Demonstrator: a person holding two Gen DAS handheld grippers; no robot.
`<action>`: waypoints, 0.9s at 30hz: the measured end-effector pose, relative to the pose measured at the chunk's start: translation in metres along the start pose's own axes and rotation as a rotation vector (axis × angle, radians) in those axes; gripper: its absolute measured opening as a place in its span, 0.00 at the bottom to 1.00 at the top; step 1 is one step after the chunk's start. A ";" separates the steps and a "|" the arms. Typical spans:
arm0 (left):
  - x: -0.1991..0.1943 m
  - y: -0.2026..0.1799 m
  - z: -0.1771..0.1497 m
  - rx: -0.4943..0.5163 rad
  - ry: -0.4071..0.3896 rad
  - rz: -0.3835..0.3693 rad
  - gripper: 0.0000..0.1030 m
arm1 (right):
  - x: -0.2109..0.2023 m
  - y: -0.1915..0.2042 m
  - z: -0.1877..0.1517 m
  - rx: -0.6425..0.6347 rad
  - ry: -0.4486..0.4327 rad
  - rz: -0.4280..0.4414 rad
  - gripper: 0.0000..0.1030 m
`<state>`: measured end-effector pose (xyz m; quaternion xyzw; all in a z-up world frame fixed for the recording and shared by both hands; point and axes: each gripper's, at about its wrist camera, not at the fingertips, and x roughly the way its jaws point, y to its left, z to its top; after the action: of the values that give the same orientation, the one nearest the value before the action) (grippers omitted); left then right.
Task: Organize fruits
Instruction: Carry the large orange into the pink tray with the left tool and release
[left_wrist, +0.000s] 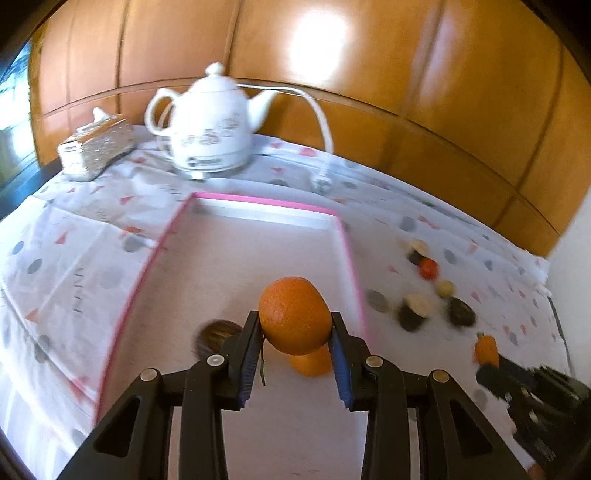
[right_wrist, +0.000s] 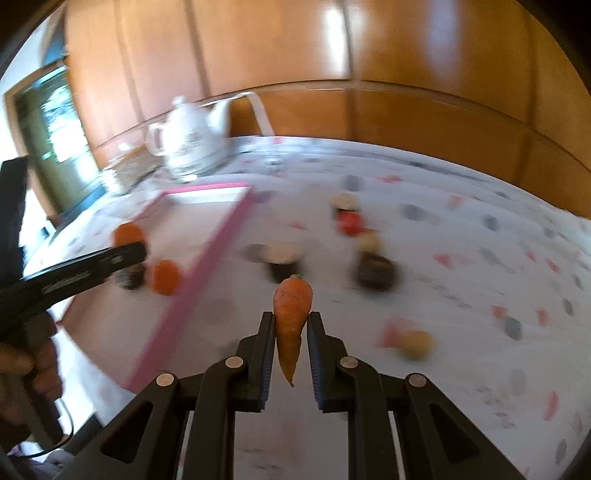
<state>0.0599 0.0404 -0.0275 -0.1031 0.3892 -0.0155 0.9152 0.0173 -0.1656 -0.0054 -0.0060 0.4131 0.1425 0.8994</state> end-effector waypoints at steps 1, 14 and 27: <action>0.001 0.007 0.003 -0.013 -0.001 0.010 0.35 | 0.002 0.006 0.002 -0.005 0.002 0.023 0.17; 0.021 0.047 0.037 -0.045 -0.010 0.116 0.37 | 0.048 0.092 0.029 -0.104 0.108 0.267 0.17; 0.000 0.047 0.020 -0.091 -0.046 0.138 0.50 | 0.066 0.114 0.022 -0.134 0.128 0.239 0.25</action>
<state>0.0712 0.0902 -0.0235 -0.1181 0.3746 0.0676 0.9171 0.0451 -0.0365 -0.0280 -0.0259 0.4570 0.2752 0.8454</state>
